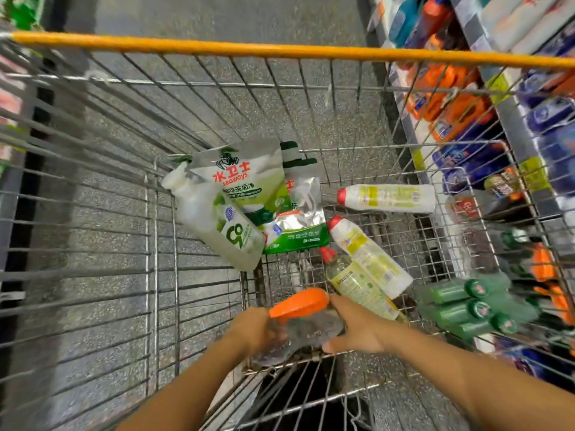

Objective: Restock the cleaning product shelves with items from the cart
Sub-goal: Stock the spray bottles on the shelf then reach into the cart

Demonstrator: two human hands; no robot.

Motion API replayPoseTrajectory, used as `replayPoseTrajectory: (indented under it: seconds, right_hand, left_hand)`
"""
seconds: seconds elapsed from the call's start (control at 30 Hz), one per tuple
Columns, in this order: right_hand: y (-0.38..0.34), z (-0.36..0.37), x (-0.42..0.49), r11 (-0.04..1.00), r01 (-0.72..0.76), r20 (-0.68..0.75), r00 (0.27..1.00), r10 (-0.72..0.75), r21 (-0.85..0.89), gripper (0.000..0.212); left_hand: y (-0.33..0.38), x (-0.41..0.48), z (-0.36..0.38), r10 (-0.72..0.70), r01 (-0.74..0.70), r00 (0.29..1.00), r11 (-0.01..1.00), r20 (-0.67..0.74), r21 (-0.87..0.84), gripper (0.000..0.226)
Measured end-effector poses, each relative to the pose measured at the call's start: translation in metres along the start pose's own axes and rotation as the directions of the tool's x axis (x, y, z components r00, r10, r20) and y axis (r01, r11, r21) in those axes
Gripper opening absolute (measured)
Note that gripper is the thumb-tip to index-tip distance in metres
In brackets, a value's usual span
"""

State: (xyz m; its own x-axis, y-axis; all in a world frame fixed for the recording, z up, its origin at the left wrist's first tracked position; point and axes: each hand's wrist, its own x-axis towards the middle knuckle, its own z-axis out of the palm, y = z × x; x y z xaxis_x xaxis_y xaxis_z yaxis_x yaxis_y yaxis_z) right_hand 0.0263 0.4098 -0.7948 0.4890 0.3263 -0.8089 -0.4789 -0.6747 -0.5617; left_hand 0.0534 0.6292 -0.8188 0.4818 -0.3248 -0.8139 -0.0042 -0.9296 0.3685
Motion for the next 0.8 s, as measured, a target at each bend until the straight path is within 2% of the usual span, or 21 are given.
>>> replayPoseTrajectory:
  seconds: [0.07, 0.17, 0.27, 0.43, 0.5, 0.57, 0.63, 0.73, 0.77, 0.8]
  right_hand:
    - [0.007, -0.001, 0.003, 1.000, -0.013, -0.049, 0.999, 0.012, -0.004, 0.088]
    - [0.008, -0.006, 0.007, 0.999, 0.050, -0.132, 0.990, -0.049, 0.008, 0.098]
    - [0.002, -0.015, 0.001, 0.994, 0.104, -0.149, 0.983, -0.108, -0.039, 0.082]
    - [-0.028, -0.043, -0.031, 0.923, 0.282, -0.207, 0.951, -0.231, 0.262, 0.074]
    - [-0.047, -0.058, -0.051, 0.892, 0.336, -0.264, 0.929, -0.260, 0.304, 0.061]
    - [-0.063, -0.075, -0.071, 0.845, 0.409, -0.332, 0.895, -0.298, 0.345, 0.050]
    - [-0.074, -0.091, -0.091, 0.806, 0.474, -0.405, 0.855, -0.325, 0.354, 0.047]
    - [-0.081, -0.110, -0.111, 0.719, 0.586, -0.532, 0.770, -0.352, 0.373, 0.039]
    - [-0.081, -0.115, -0.114, 0.681, 0.615, -0.574, 0.746, -0.337, 0.398, 0.037]
    - [-0.082, -0.119, -0.118, 0.640, 0.632, -0.603, 0.733, -0.314, 0.436, 0.035]
  left_hand:
    - [0.002, 0.003, -0.009, 0.074, -0.074, 0.997, 0.997, -0.007, -0.025, 0.029]
    - [0.007, 0.001, -0.030, 0.154, -0.154, 0.988, 0.987, -0.008, -0.044, 0.030]
    - [0.017, -0.008, -0.062, 0.228, -0.228, 0.973, 0.973, 0.031, -0.022, 0.031]
    - [0.040, -0.038, -0.126, 0.349, -0.351, 0.934, 0.936, 0.069, 0.022, 0.019]
    - [0.051, -0.056, -0.148, 0.384, -0.384, 0.923, 0.923, 0.011, -0.034, 0.020]
    - [0.061, -0.075, -0.172, 0.427, -0.439, 0.898, 0.884, -0.108, -0.158, 0.024]
    - [0.066, -0.091, -0.193, 0.428, -0.476, 0.879, 0.812, -0.210, -0.338, 0.036]
    - [0.067, -0.092, -0.201, 0.386, -0.528, 0.849, 0.612, -0.361, -0.589, 0.089]
    - [0.069, -0.088, -0.196, 0.362, -0.524, 0.851, 0.563, -0.380, -0.639, 0.101]
    - [0.073, -0.083, -0.189, 0.338, -0.510, 0.860, 0.548, -0.382, -0.664, 0.104]
